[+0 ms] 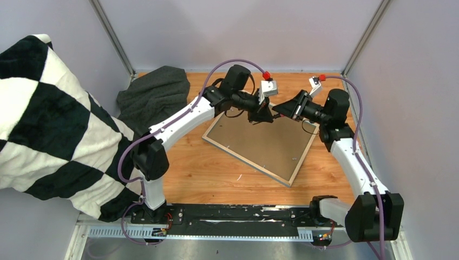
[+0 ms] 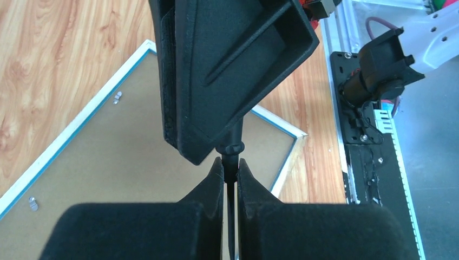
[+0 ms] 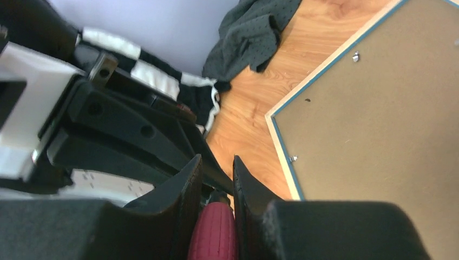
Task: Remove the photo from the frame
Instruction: Adjust the screwdriver.
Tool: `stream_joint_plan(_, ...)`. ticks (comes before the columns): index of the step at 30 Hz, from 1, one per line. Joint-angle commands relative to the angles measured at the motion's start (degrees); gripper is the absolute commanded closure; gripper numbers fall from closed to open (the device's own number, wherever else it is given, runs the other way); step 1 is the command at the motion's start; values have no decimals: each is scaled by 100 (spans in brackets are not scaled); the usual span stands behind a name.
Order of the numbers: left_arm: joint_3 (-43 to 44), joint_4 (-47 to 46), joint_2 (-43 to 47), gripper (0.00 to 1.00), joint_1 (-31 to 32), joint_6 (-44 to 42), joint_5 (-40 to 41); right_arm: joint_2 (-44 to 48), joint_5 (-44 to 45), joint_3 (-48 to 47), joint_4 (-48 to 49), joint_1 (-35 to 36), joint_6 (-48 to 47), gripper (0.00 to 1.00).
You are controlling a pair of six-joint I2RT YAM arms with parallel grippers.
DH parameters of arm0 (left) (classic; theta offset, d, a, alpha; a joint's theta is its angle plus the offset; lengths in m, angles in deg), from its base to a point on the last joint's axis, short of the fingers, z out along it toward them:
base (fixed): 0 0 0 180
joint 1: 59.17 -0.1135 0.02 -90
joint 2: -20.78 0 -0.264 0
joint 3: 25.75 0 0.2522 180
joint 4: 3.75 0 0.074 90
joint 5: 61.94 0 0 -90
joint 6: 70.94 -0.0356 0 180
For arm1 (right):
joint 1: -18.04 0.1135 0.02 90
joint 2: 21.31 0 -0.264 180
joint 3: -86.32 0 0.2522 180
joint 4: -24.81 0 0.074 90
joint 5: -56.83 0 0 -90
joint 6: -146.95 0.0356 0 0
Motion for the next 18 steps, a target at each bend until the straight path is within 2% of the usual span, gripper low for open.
stream_joint_plan(1,-370,180,257,100,-20,-11,-166,74,-1219,-337,-290,36,-1893,98)
stream_joint_plan(2,-399,151,280,100,-20,-4,-163,93,-1269,-263,-222,39,-1831,76)
stream_joint_plan(3,-424,134,303,100,-20,14,-158,108,-1279,-189,-139,40,-1717,69)
stream_joint_plan(7,-553,-41,377,100,-20,125,-95,209,-1317,72,190,90,-1462,61)
stream_joint_plan(9,-630,-126,428,100,-20,184,-65,301,-1243,138,165,110,-1561,31)
stream_joint_plan(10,-661,-141,450,100,-20,186,-68,333,-1295,132,139,115,-1674,22)
stream_joint_plan(12,-723,-146,503,100,-18,165,-76,356,-1430,19,-109,118,-2098,15)
stream_joint_plan(18,-903,-206,610,100,-28,240,-251,340,-1976,-187,-1133,120,-3826,14)
